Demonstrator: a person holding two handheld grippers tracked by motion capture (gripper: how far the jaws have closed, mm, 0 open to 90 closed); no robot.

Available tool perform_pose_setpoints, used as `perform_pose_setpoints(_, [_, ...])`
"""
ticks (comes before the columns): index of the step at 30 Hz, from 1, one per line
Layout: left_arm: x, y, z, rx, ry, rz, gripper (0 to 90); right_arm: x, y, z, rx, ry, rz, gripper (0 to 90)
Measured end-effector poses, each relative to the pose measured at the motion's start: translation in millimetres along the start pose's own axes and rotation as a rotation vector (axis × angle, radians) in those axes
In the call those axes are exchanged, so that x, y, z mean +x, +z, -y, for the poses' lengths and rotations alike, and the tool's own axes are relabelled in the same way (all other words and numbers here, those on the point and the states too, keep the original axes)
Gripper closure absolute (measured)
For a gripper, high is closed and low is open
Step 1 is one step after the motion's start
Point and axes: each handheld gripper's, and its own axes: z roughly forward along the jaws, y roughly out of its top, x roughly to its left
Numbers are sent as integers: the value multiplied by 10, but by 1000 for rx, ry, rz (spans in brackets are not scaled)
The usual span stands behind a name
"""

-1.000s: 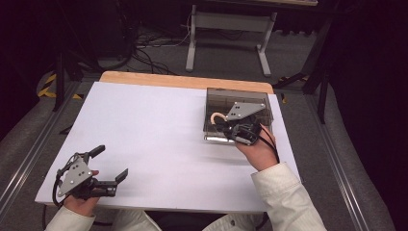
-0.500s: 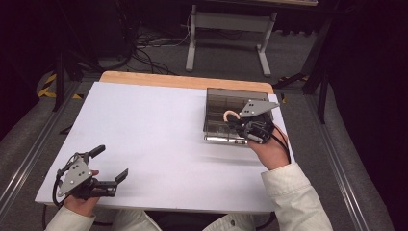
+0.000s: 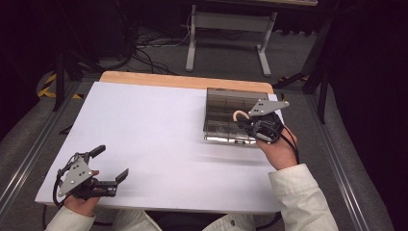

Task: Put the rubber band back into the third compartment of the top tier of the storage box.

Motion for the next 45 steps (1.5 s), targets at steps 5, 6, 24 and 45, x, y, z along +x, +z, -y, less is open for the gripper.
perform_pose_setpoints(5, [0,0,0,1,0,0,1,-45,-25,38,18,9,17,836])
perform_pose_setpoints(6, [-1,0,0,0,-1,-1,1,-52,-29,45,20,10,20,836])
perform_pose_setpoints(24, [-1,7,2,2,1,-2,1,-233,-53,197,120,61,75,835])
perform_pose_setpoints(45, [-4,8,2,3,5,-2,1,-342,1,307,197,122,89,835])
